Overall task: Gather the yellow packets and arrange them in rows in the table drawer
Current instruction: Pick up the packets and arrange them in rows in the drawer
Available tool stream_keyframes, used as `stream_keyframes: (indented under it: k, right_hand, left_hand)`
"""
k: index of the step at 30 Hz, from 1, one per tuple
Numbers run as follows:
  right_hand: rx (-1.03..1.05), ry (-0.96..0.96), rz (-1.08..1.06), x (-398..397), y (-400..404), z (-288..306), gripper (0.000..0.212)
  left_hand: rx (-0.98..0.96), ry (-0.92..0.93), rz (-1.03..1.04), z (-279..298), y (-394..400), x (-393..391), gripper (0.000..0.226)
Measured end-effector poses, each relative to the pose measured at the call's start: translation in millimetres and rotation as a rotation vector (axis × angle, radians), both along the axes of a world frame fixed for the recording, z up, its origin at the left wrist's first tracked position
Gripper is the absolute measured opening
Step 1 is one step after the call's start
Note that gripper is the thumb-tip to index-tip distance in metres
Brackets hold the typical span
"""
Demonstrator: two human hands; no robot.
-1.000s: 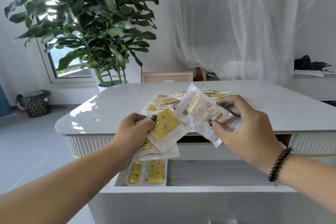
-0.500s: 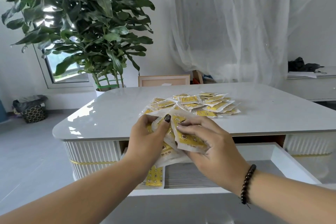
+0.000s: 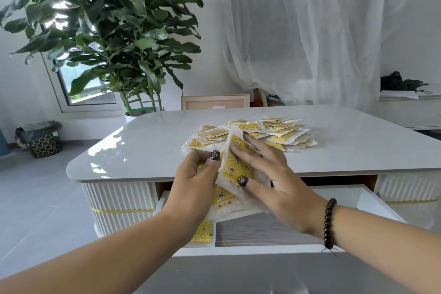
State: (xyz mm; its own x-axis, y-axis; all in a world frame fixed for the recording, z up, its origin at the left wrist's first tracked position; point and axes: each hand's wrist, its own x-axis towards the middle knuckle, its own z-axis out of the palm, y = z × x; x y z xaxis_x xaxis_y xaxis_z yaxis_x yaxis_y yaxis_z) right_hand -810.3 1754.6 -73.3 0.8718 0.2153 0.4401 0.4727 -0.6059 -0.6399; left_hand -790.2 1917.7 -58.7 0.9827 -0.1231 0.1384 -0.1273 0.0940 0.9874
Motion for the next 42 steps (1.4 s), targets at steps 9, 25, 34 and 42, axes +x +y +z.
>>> stream_keyframes:
  k: [9,25,34,42]
  right_hand:
    - [0.102,-0.057,-0.162,-5.1,2.1,2.6,0.061]
    - [0.37,0.106,-0.219,-4.9,-19.2,3.2,0.076]
    - [0.327,0.194,-0.218,-11.0,-14.5,-5.0,0.043]
    - [0.353,0.151,-0.257,-8.3,1.3,-13.6,0.047]
  left_hand:
    - [-0.068,0.015,-0.103,-7.6,-0.7,3.2,0.023]
    - [0.398,-0.367,-0.198,-0.6,12.9,16.6,0.019]
    - [0.457,-0.208,-0.34,0.3,24.7,16.7,0.027]
    - [0.532,-0.296,-0.278,0.4,33.1,24.3,0.034]
